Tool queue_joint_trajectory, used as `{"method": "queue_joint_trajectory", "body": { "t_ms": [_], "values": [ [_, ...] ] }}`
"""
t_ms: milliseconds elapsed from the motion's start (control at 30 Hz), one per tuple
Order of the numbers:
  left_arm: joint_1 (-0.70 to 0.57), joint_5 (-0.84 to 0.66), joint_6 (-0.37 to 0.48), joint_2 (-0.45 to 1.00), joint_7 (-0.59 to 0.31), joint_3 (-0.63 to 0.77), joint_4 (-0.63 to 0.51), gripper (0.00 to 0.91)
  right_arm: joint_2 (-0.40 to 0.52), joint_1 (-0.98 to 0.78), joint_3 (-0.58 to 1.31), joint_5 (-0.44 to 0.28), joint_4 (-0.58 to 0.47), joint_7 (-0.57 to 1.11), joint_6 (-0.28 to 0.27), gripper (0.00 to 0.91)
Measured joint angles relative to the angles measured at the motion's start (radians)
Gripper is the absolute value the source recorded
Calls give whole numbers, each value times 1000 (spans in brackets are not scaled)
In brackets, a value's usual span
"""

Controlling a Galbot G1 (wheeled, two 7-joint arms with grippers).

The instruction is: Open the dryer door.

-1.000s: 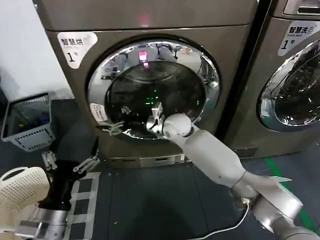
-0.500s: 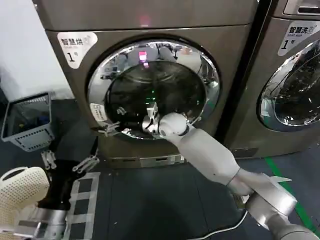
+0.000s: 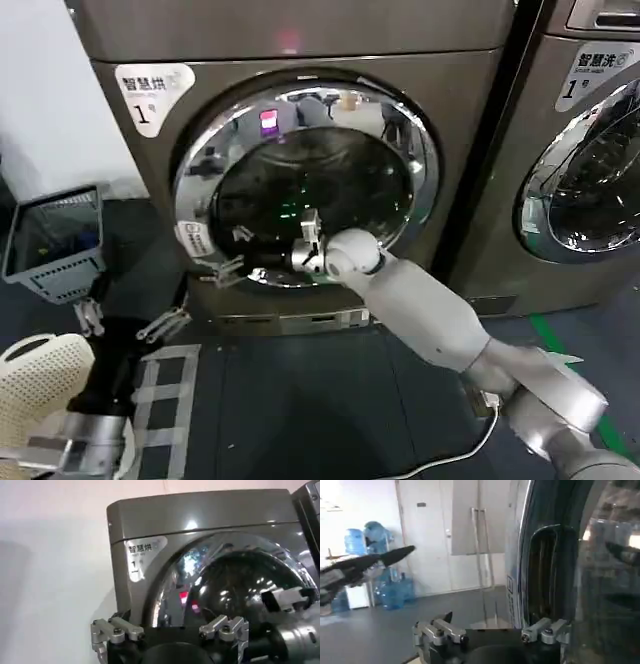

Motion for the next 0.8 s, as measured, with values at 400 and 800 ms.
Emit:
{"method": "queue_joint_trajectory", "body": {
  "t_ms": [400, 800],
  "values": [
    [-58, -165, 34, 91, 0, -102, 69, 907, -119, -8, -42, 42, 150, -28, 2, 907],
    [-111, -317, 42, 216, 84, -228, 157, 907, -235, -25, -49, 65, 258, -139, 35, 907]
  ]
}}
